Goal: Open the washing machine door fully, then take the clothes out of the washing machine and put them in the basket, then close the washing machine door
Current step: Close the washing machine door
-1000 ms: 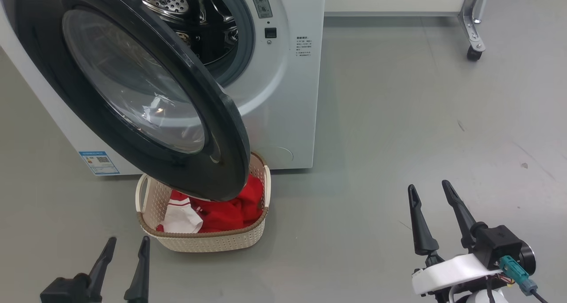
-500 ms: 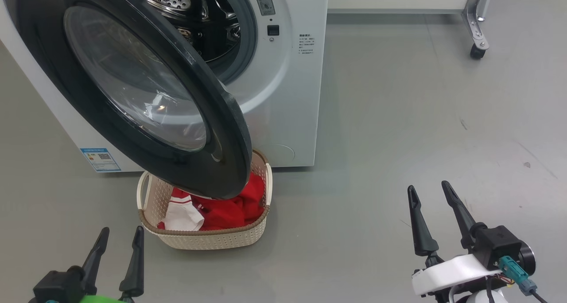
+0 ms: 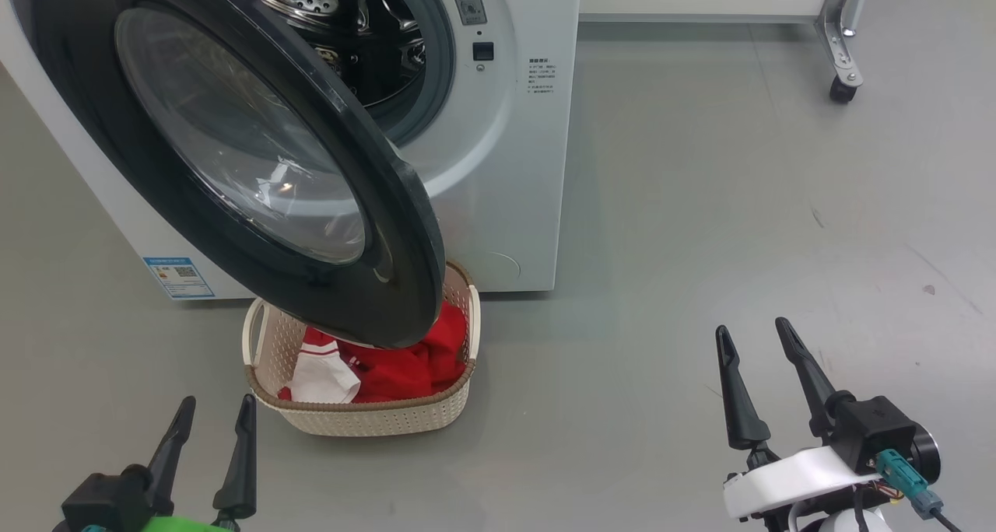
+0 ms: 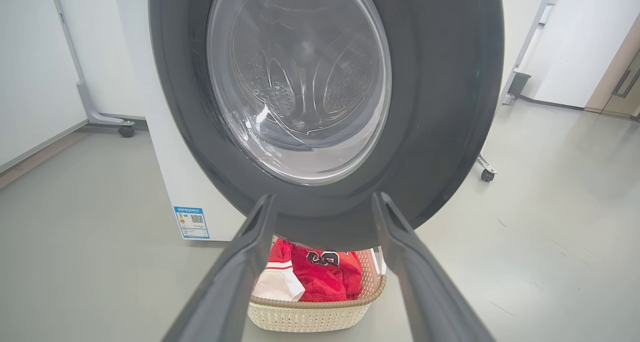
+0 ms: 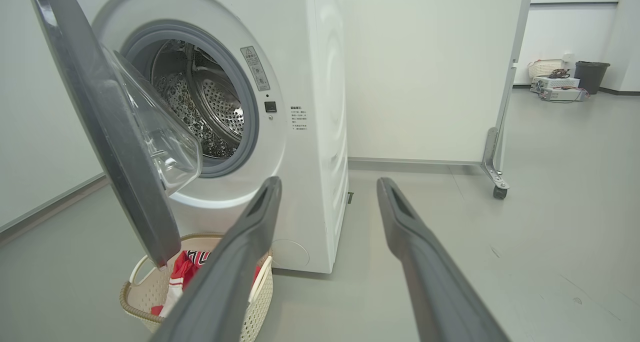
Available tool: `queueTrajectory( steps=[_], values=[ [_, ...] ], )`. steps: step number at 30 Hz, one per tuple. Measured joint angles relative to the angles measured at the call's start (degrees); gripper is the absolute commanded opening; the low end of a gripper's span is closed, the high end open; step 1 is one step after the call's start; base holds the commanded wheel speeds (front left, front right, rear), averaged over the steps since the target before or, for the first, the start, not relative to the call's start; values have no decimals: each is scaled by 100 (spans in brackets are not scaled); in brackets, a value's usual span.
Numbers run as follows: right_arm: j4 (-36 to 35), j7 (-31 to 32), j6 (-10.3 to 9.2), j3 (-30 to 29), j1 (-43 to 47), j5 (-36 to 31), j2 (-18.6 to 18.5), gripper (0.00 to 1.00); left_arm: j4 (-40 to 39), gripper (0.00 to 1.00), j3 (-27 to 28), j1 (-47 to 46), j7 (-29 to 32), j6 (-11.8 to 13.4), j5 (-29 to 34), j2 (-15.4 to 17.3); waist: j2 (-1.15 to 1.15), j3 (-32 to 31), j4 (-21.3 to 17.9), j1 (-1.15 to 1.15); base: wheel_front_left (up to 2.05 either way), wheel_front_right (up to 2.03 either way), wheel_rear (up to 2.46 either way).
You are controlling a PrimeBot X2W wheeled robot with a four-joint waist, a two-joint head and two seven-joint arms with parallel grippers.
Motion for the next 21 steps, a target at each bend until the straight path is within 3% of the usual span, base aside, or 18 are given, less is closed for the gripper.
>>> queueTrajectory(
  steps=[21],
  values=[
    [-4,0,-23,42,-2,13,0,100,-36,100,11,-7,0,0,51,-11,0,63,21,0,0,0,0]
  ],
)
